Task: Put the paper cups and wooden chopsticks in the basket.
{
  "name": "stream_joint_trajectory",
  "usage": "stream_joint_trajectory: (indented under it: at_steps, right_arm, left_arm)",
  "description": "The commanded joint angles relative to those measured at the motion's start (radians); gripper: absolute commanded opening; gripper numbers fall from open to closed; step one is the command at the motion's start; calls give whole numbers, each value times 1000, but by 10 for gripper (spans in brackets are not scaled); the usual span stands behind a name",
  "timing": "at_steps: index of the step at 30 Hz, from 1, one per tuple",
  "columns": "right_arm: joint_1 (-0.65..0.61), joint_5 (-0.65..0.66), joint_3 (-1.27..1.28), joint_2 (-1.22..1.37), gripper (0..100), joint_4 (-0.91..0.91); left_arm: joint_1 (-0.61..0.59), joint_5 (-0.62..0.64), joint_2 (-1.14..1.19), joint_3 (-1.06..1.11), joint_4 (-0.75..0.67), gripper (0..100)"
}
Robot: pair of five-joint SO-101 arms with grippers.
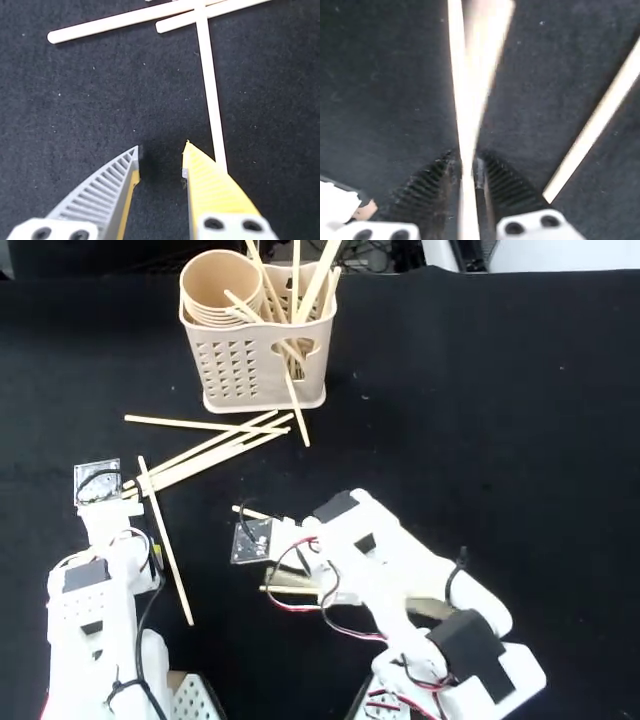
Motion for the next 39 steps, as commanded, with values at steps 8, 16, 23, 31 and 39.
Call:
stream_joint_trajectory:
  at_steps: [8, 16, 23, 31, 39]
  right_arm:
    - [84, -17, -180, 58, 12, 9]
    - [98, -61, -294, 58, 12, 15]
    - [98, -64, -332, 67, 15, -41]
    - [98, -64, -332, 68, 172, -58]
    - [101, -64, -275, 68, 184, -135]
  left_arm:
    - [8, -6, -18, -4, -17, 155]
    - [8, -6, -18, -4, -17, 155]
    - [8, -6, -18, -4, -17, 155]
    - [8, -6, -18, -4, -17, 155]
    - [8, -6, -18, -4, -17, 155]
